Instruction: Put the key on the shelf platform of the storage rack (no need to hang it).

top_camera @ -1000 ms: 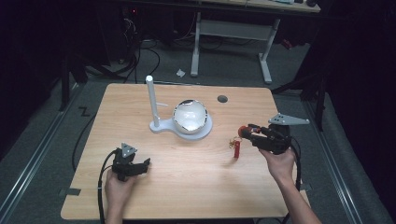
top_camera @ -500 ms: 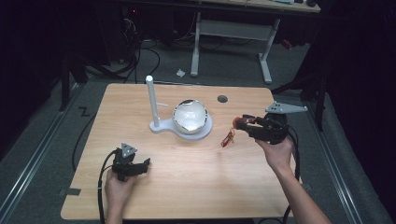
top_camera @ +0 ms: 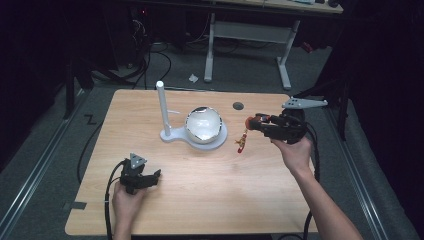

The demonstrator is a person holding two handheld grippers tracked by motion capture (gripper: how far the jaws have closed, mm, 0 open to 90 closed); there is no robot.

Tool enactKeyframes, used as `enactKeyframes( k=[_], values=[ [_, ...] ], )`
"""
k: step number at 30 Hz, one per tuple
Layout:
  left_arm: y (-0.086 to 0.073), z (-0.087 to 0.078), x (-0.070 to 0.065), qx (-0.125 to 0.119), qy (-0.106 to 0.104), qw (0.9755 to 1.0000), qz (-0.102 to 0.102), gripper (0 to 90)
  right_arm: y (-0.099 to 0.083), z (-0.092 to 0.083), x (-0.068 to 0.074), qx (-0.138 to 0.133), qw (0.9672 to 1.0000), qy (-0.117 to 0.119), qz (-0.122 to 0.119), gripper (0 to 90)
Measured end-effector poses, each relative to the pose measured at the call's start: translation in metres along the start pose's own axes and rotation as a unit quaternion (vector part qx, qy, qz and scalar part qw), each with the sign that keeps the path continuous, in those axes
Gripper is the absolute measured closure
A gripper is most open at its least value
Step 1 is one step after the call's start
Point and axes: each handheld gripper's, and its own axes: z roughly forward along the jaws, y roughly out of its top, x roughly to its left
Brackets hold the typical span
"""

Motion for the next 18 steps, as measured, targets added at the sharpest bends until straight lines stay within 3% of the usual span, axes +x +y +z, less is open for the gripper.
enactKeyframes(
  k=[18],
  values=[
    [0.0,0.0,0.0,0.001,0.001,1.0,-0.005,22.8,0.038,0.02,0.005,-0.003,0.9997,0.016,-0.015,55.1]
  ],
)
